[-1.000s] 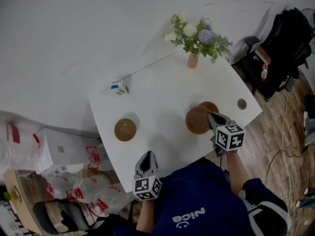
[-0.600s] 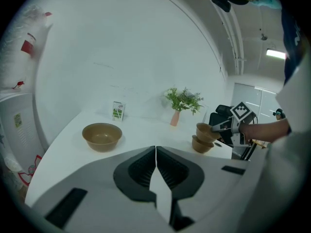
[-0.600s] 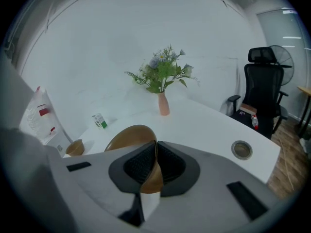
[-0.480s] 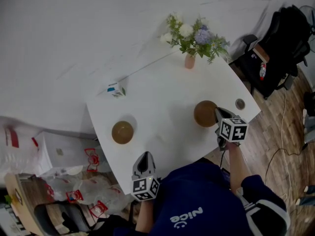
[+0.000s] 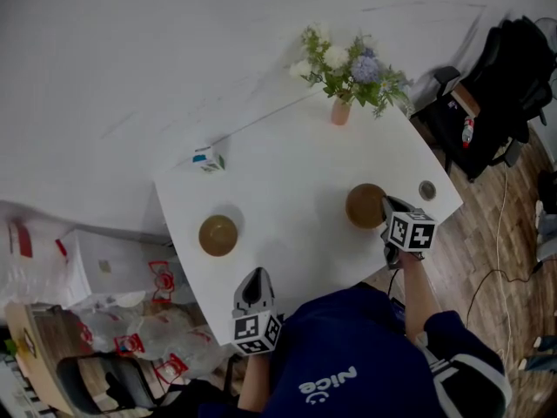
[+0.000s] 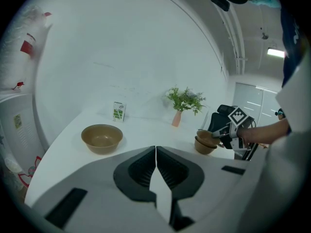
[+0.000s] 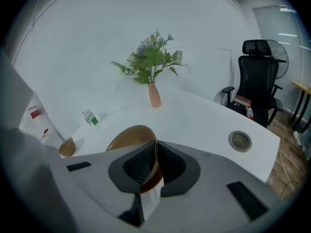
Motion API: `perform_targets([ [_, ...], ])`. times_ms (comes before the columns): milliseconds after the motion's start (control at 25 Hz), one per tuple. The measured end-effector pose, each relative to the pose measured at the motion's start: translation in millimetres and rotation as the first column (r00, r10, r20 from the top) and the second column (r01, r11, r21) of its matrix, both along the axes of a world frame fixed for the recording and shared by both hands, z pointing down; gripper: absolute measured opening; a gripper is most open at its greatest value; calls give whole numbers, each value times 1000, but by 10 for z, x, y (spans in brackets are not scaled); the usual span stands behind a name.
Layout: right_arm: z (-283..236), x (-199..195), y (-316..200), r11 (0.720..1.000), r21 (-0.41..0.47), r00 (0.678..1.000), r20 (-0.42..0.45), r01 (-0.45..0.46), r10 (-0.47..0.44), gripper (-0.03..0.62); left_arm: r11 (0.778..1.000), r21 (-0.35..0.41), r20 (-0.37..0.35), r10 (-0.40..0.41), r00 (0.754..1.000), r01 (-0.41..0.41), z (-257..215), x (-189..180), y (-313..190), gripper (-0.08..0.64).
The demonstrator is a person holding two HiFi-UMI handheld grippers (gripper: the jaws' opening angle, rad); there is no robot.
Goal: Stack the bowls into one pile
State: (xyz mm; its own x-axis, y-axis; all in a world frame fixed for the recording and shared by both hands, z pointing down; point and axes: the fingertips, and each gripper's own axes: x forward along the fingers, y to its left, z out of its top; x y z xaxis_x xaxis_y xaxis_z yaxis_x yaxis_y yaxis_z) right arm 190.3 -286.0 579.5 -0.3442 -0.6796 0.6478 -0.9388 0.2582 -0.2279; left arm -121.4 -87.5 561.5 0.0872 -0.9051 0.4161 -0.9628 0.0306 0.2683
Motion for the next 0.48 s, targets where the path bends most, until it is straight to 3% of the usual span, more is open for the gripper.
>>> perform_targets([
  [480, 109, -11, -34, 1000, -2, 998, -58, -7, 7, 39, 1000, -3, 4, 2, 1000, -2, 0, -39, -34, 23],
])
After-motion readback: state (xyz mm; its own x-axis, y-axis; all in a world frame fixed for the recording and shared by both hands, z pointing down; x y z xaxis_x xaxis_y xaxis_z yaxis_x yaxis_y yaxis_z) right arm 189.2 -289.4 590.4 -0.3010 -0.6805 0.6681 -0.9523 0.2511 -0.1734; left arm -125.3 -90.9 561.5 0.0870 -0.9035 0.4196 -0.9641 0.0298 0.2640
